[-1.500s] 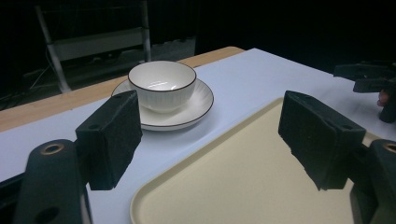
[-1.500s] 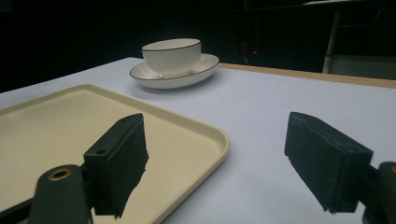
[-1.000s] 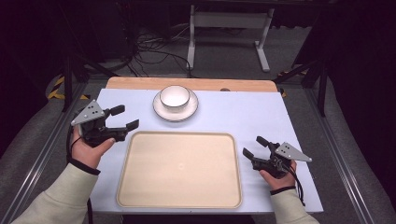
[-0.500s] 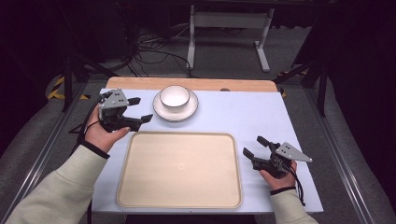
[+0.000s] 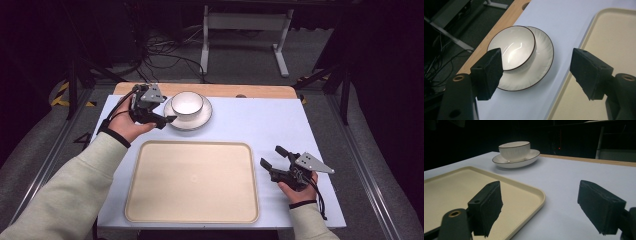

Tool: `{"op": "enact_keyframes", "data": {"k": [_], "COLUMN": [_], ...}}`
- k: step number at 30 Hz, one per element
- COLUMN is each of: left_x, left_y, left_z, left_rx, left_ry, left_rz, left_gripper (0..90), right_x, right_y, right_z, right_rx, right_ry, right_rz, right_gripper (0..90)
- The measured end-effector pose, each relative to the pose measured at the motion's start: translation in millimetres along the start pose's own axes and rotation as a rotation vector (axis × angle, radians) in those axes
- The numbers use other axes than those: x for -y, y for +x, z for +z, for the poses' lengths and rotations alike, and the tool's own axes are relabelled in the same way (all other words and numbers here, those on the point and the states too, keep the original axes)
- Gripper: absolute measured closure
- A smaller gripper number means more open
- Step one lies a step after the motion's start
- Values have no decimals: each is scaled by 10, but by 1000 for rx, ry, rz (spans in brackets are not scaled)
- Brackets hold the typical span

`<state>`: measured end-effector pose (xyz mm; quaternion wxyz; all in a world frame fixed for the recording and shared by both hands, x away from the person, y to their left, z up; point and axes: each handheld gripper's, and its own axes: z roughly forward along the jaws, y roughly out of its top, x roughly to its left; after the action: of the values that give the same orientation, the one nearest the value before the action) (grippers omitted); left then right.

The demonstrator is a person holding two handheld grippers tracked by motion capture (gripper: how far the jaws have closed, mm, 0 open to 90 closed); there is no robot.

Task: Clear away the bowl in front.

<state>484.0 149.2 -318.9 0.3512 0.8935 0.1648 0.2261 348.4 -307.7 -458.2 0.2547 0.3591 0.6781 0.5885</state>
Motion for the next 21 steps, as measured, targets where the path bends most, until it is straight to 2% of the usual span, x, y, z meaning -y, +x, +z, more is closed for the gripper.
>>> {"op": "enact_keyframes", "data": {"k": [2,4,7,12,18,21], "left_x": [-42,-88,-139,-256,-348,-358], "left_y": [18,35,63,108,150,166], "left_z": [56,125,214,391,575,704], "left_rx": [1,0,6,47,70,75], "left_ry": [2,24,50,87,116,157], "left_rz": [28,58,82,101,127,153], "left_gripper": [288,292,293,267,262,271], "right_x": [0,0,-2,-1,-3,-3], "right_y": [2,2,1,5,-1,3], "right_z": [0,2,6,3,10,10], "right_rx": [0,0,0,0,-5,-10], "right_ry": [1,2,6,3,8,7], "right_rz": [-2,-1,-3,-6,-6,-10], "right_gripper": [204,204,204,204,204,204]}}
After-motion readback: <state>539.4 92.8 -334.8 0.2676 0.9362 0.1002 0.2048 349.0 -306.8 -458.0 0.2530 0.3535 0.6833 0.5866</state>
